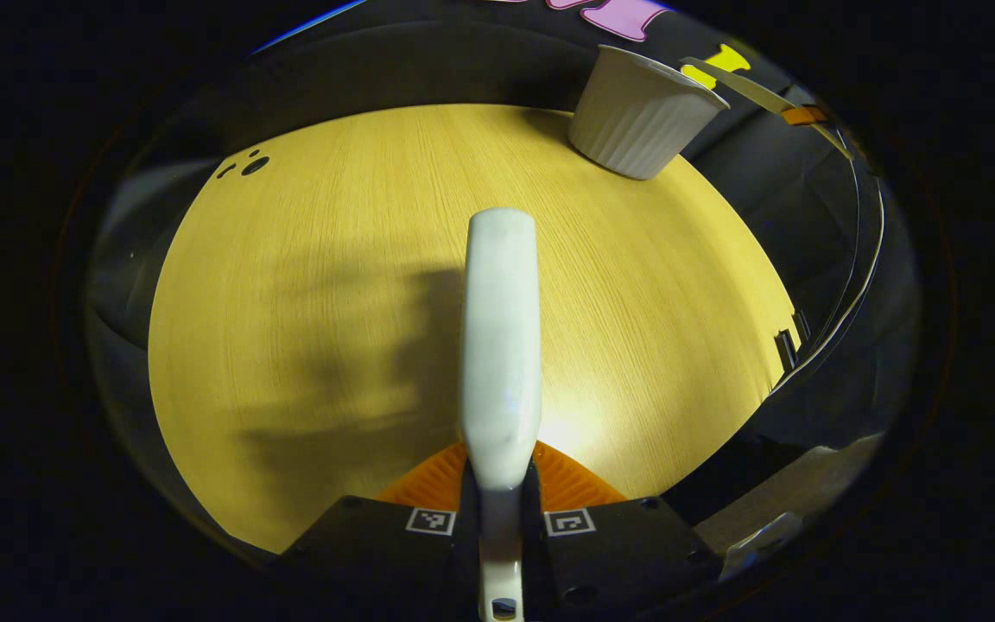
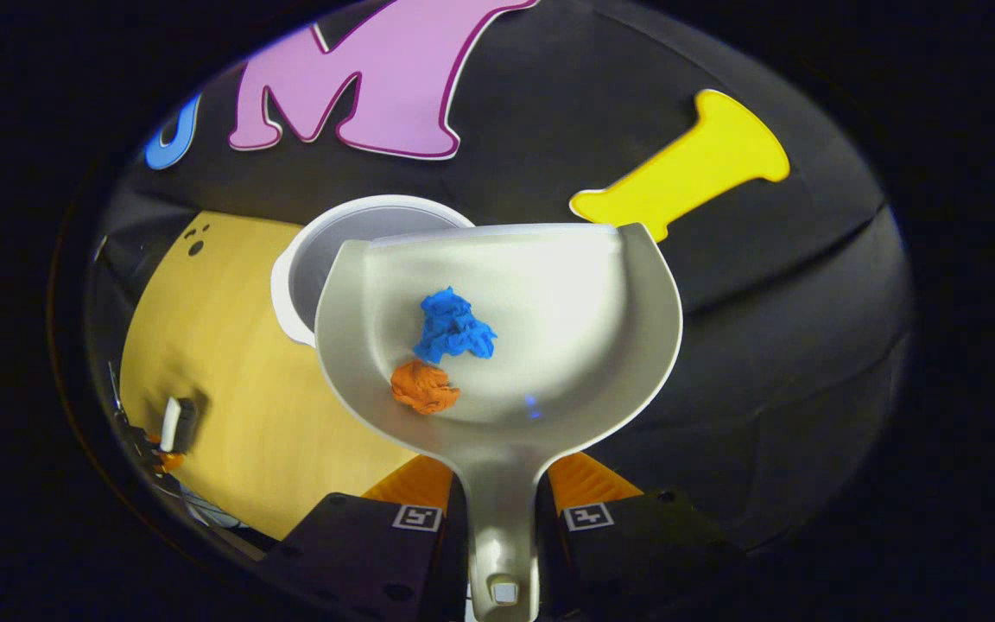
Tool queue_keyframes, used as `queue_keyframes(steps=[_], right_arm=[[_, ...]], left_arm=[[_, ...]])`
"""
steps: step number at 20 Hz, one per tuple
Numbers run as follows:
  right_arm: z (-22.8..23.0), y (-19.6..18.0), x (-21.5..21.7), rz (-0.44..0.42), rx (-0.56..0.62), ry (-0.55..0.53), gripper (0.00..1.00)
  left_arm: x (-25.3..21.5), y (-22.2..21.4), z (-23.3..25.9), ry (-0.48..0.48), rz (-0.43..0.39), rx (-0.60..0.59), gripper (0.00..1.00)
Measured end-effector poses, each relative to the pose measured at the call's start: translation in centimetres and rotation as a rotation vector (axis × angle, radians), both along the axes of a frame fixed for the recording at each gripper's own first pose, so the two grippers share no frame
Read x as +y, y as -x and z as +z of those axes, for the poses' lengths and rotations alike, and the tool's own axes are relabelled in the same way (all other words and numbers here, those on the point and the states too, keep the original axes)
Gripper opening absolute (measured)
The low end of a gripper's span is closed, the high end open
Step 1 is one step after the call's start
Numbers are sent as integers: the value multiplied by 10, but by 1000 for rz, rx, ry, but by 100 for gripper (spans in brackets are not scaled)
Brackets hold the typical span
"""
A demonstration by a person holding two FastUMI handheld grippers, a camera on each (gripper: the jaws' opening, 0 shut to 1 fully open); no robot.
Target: Pick up the small broom and dustpan from the desktop, sweep the trash into the dustpan with the broom, and then empty the trash into the garbage bin.
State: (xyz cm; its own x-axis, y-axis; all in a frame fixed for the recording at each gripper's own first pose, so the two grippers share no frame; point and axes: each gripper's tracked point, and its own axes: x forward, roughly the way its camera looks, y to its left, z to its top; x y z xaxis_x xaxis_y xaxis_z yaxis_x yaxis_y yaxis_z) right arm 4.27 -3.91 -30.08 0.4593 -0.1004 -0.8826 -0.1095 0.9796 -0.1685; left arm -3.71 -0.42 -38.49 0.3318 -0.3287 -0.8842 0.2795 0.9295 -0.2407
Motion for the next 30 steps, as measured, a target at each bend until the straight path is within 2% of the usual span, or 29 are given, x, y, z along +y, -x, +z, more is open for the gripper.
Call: queue_keyframes(steps=[4, 5, 6, 7, 8, 11, 13, 14, 15, 16, 17, 20, 23, 25, 26, 28, 29, 30], right_arm=[[18, 2, -6, 103, 98, 115, 36], [21, 1, -7, 136, 130, 144, 31], [23, 0, -6, 165, 159, 169, 36], [23, -4, -6, 197, 193, 193, 31], [24, -7, -7, 218, 221, 213, 36], [25, -20, -16, 297, 314, 308, 36], [22, -29, -12, 308, 333, 316, 36], [22, -31, -11, 304, 336, 311, 32], [23, -33, -10, 310, 338, 313, 36], [23, -34, -9, 314, 338, 314, 32], [21, -34, -8, 318, 335, 315, 36], [24, -33, -11, 321, 317, 316, 36], [32, -26, -13, 303, 254, 259, 36], [38, -19, -8, 252, 180, 160, 36], [42, -14, -7, 224, 142, 110, 33], [52, 0, -5, 174, 55, 22, 36], [54, 6, -6, 152, 14, -19, 33], [58, 16, -4, 134, -23, -60, 36]], left_arm=[[3, -3, -3, 2, 7, 6, 23], [4, -4, -4, 0, 8, 8, 23], [4, -5, -5, -1, 9, 9, 23], [5, -6, -6, -1, 12, 13, 23], [6, -7, -7, 1, 14, 16, 23], [9, -8, -10, 2, 20, 21, 23], [8, -9, -11, 4, 24, 21, 23], [8, -10, -11, 8, 26, 21, 23], [9, -10, -11, 11, 27, 22, 23], [10, -10, -12, 12, 26, 24, 23], [10, -11, -11, 13, 25, 24, 23], [8, -12, -12, 4, 24, 20, 23], [6, -14, -10, -6, 38, 7, 23], [10, -17, -8, -11, 51, -2, 23], [11, -18, -8, -17, 53, -4, 23], [13, -21, -6, -35, 47, -11, 23], [15, -21, -6, -45, 44, -15, 23], [14, -20, -6, -53, 43, -16, 23]])
